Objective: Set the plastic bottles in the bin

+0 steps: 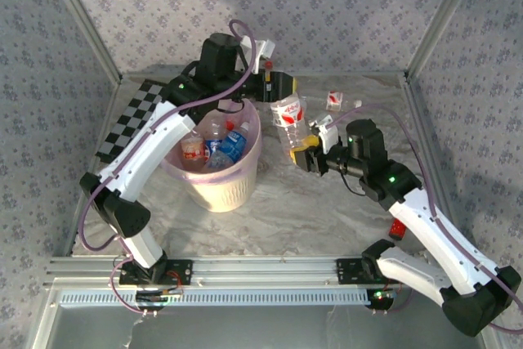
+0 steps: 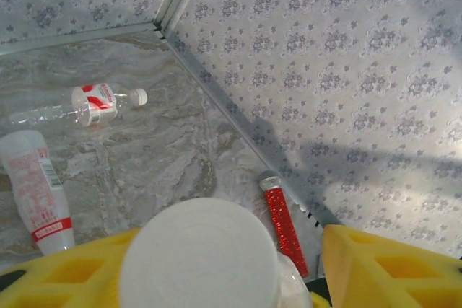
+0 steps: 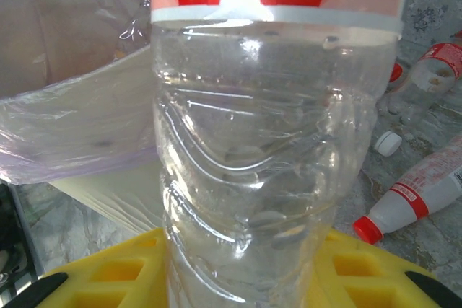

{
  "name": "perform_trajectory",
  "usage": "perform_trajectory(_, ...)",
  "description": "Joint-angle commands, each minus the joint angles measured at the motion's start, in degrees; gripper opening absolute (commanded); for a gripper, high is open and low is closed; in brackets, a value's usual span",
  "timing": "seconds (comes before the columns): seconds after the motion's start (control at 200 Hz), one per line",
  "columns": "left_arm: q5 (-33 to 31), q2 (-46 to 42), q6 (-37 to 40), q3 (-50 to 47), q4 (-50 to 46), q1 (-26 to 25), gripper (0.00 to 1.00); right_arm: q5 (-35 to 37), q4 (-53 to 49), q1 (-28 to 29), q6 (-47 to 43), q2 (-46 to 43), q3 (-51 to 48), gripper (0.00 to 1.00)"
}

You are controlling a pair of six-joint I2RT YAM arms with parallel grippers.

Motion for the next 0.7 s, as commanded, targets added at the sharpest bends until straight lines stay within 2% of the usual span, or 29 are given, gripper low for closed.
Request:
perform_trajectory(0.0, 1.3, 0.4, 0.5, 2.9, 0.6, -0.3, 0.55, 1.0, 1.7, 0.6, -1.4, -0.7, 1.5, 0.37)
perform_trajectory(0.155, 1.2, 0.9, 0.9, 3.2, 0.3, -0.3, 0.34, 1.4, 2.0, 0.7, -1.4, -0.2, 1.2, 0.37)
perform_trajectory(0.31, 0.6, 1.3, 1.6, 3.2, 0.5, -0.4, 0.21, 1.7, 1.5, 0.7, -1.3, 0.0, 1.8, 0.4)
perform_trajectory(0.405, 0.0, 1.4, 2.3, 3.3, 0.5, -0.2, 0.14, 2.5, 0.5, 0.5, -1.5, 0.1, 2.5, 0.55)
perform_trajectory(0.5, -0.5, 1.5, 2.8, 3.6, 0.6, 0.0, 0.09, 3.4, -1.3, 0.1, -1.8, 0.0, 3.4, 0.77)
perform_trajectory(0.585, -0.4, 1.7, 2.8, 4.0, 0.7, 0.6, 0.05, 5.2, -2.5, -1.1, -1.9, -1.3, 3.3, 0.86)
perform_trajectory(0.655, -0.4, 1.8, 2.8, 4.5, 0.9, 0.9, 0.03, 8.0, -2.3, -2.6, -0.9, -3.1, 2.1, 0.99)
perform_trajectory(0.695, -0.3, 1.7, 2.9, 4.9, 1.0, 1.1, 0.01, 8.9, -1.8, -3.8, -0.4, -4.4, 1.2, 1.0)
